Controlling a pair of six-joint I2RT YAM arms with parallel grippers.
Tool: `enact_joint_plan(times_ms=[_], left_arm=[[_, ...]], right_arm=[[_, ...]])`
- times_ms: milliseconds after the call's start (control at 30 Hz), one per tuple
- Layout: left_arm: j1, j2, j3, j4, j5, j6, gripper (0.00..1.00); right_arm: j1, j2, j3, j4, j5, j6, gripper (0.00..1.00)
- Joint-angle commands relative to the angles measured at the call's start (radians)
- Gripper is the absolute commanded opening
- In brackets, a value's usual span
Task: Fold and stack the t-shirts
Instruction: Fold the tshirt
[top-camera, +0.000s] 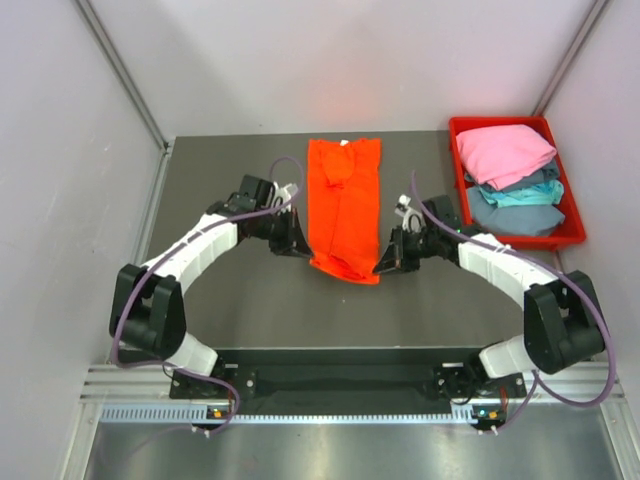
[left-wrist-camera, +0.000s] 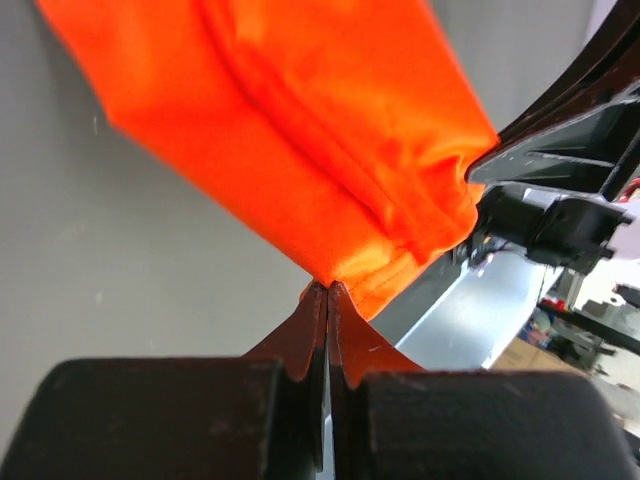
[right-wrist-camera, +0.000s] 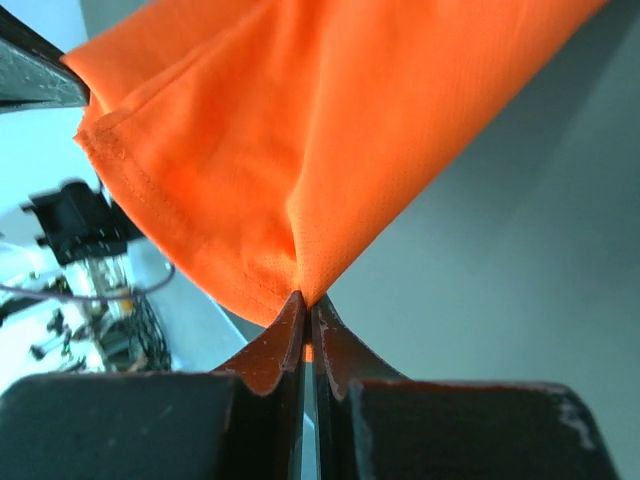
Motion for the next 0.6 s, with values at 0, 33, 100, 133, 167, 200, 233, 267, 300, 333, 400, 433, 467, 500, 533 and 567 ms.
enact_joint_plan(times_ms=[0, 33, 100, 133, 167, 200, 233, 267, 300, 333, 400, 433, 467, 500, 533, 567], left_arm=[[0.014, 0.068, 0.136, -0.042, 0.011, 0.06, 0.0], [0.014, 0.085, 0.161, -0.045, 0.014, 0.065, 0.0], [0.016, 0.134, 0.23, -0.051, 0.003, 0.071, 0.0], [0.017, 0.153, 0.251, -0.05, 0.0, 0.071, 0.0], [0.02, 0.173, 0.291, -0.048, -0.001, 0.071, 0.0], [0.023, 0.209, 0.313, -0.043, -0.001, 0.071, 0.0], [0.026, 0.228, 0.333, -0.039, -0.01, 0.069, 0.0], [0.031, 0.25, 0.374, -0.031, -0.014, 0.068, 0.0], [0.035, 0.289, 0.399, -0.021, -0.02, 0.069, 0.0], [0.038, 0.311, 0.42, -0.016, -0.035, 0.074, 0.0], [0.051, 0.38, 0.491, -0.011, -0.041, 0.079, 0.0], [0.057, 0.401, 0.514, -0.01, -0.046, 0.08, 0.0], [0.069, 0.44, 0.567, -0.004, -0.052, 0.085, 0.0], [0.069, 0.455, 0.568, -0.004, -0.052, 0.085, 0.0], [0.074, 0.474, 0.583, -0.002, -0.058, 0.091, 0.0], [0.081, 0.506, 0.612, -0.002, -0.06, 0.092, 0.0]], right_arm=[[-0.051, 0.006, 0.119, 0.004, 0.02, -0.041, 0.0], [-0.063, 0.017, 0.139, 0.01, 0.023, -0.04, 0.0], [-0.095, 0.054, 0.198, 0.03, 0.026, -0.041, 0.0], [-0.103, 0.07, 0.218, 0.038, 0.024, -0.041, 0.0], [-0.118, 0.107, 0.258, 0.048, 0.024, -0.044, 0.0], [-0.123, 0.13, 0.283, 0.059, 0.028, -0.052, 0.0], [-0.129, 0.153, 0.306, 0.067, 0.031, -0.056, 0.0], [-0.135, 0.2, 0.356, 0.076, 0.032, -0.063, 0.0], [-0.138, 0.227, 0.384, 0.075, 0.034, -0.076, 0.0], [-0.14, 0.251, 0.411, 0.076, 0.034, -0.081, 0.0], [-0.143, 0.328, 0.477, 0.076, 0.037, -0.095, 0.0], [-0.144, 0.35, 0.511, 0.075, 0.038, -0.098, 0.0], [-0.149, 0.407, 0.537, 0.076, 0.038, -0.105, 0.0], [-0.149, 0.408, 0.538, 0.076, 0.041, -0.11, 0.0], [-0.15, 0.425, 0.562, 0.076, 0.043, -0.113, 0.0], [-0.152, 0.455, 0.571, 0.079, 0.046, -0.118, 0.0]])
